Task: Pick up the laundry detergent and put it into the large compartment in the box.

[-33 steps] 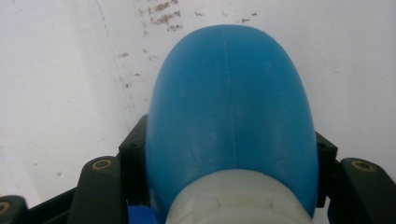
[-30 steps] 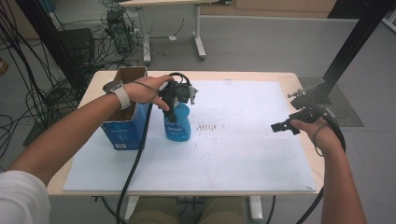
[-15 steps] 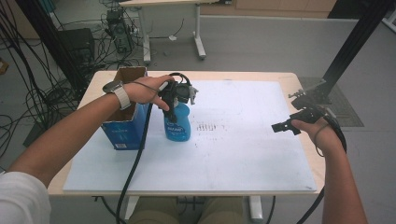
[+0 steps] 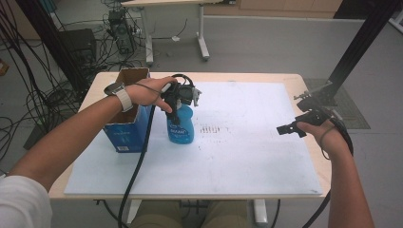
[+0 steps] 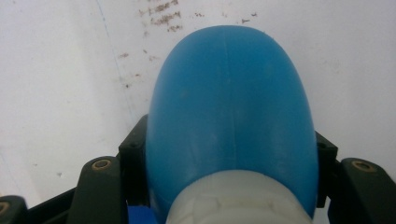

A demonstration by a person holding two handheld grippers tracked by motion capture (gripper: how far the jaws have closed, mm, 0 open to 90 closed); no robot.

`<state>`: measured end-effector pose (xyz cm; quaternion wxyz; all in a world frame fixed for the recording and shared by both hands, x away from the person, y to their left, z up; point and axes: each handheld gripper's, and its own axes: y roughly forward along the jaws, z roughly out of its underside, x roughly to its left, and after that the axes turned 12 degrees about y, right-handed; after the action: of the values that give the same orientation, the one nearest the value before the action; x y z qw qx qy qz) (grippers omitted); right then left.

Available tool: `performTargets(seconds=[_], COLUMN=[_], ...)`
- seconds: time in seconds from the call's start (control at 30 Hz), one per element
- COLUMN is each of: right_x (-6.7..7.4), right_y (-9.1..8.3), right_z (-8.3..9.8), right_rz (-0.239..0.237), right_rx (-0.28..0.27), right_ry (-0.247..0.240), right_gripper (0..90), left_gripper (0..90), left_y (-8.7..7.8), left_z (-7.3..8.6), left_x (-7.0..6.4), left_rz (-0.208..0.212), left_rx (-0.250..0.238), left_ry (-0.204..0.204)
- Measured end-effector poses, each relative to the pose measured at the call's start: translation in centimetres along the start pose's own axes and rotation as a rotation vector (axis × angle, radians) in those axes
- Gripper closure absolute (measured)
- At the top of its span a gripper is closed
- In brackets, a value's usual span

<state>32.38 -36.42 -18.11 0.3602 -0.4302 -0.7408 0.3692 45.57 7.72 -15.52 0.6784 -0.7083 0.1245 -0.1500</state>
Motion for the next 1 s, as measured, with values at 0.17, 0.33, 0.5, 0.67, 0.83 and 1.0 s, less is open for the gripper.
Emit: performTargets(seconds=[0.17,0.33,0.5,0.67,0.83,1.0], right_x=[0.01,0.05,0.01,-0.02,0.03,-0.02], right_y=[0.09,0.03,-0.02,-0.02,-0.02,-0.05], right_z=[-0.03,-0.06,-0.03,-0.08,-0.16,-0.18], right_rz=[-0.001,0.000,0.001,0.001,0.001,0.001], right_rx=[0.003,0.003,0.002,0.002,0.004,0.004], right_ry=[-0.001,-0.003,-0.001,-0.003,-0.002,-0.003], right_gripper=[6.7,6.7,6.7,6.7,6.7,6.7], left_gripper=[37.7,37.7,37.8,37.8,37.7,37.7], left_y=[0.00,0.00,0.00,0.01,0.00,0.00], left_z=[0.03,0.06,0.05,0.05,0.04,0.06], left_x=[-0.02,-0.04,0.00,-0.01,0.00,-0.02], left_rz=[-0.001,-0.001,0.000,0.000,0.000,0.000], left_rx=[-0.001,-0.002,-0.002,-0.002,-0.001,-0.002], left_ry=[-0.002,0.000,-0.001,-0.002,-0.002,-0.001])
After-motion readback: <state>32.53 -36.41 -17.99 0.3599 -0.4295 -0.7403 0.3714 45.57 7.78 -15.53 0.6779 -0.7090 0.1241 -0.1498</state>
